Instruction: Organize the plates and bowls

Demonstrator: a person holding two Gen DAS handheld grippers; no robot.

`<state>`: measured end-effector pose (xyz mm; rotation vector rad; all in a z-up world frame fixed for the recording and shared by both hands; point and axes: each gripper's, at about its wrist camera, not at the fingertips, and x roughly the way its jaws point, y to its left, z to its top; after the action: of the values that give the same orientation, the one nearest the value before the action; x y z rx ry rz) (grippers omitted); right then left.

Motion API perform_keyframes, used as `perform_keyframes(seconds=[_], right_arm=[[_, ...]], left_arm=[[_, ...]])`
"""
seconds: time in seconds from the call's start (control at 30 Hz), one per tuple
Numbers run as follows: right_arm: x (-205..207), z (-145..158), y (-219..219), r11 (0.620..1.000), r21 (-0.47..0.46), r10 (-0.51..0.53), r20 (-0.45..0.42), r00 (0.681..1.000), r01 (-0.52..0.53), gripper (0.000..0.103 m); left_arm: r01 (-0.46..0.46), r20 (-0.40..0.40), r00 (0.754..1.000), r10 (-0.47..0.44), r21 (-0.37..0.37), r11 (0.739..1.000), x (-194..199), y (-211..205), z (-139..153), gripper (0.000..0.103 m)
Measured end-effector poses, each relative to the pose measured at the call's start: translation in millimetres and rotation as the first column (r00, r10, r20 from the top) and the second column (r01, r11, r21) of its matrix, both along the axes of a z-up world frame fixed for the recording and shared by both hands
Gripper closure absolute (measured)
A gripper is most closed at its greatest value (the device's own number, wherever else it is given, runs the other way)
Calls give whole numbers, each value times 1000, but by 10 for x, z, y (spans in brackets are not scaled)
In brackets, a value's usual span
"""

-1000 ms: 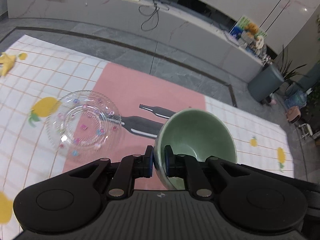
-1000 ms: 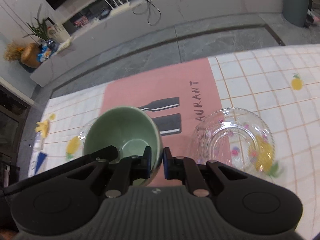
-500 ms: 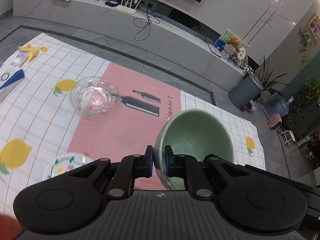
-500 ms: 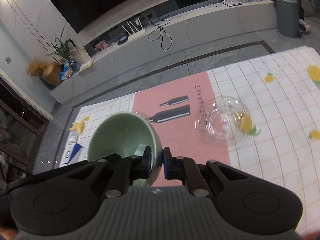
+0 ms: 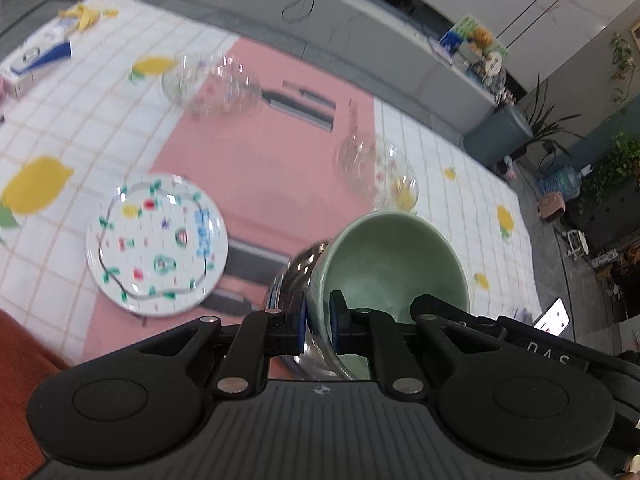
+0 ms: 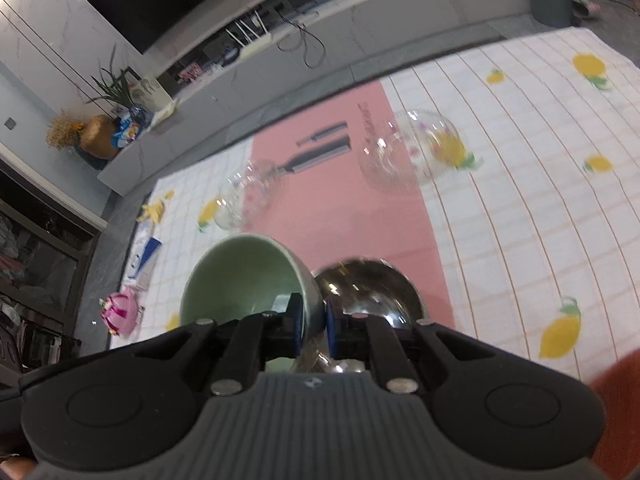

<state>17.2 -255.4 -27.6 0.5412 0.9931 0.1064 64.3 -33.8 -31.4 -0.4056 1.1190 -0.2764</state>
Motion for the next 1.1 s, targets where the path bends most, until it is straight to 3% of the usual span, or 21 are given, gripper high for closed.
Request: perform_keyframes(seconds=[0.23, 0.53, 0.83, 1.1], right_arm=[[27, -308, -75, 1000, -14, -20, -69, 997, 19, 94], [82, -457, -209, 999, -10, -40, -99, 994, 39, 95], [177, -654, -206, 1000, -4, -31, -138, 990, 31, 97], [221, -629, -132, 994, -105, -18, -115, 993, 5, 92]], left_arm=[[21, -55, 998, -20, 21, 1000, 22, -119, -204, 91], [71, -93, 993, -67, 46, 996, 79, -282, -316, 90], [103, -103, 991, -91, 123, 987, 164, -377, -348, 90], [115, -72, 992, -103, 184, 976, 201, -412, -284, 93]])
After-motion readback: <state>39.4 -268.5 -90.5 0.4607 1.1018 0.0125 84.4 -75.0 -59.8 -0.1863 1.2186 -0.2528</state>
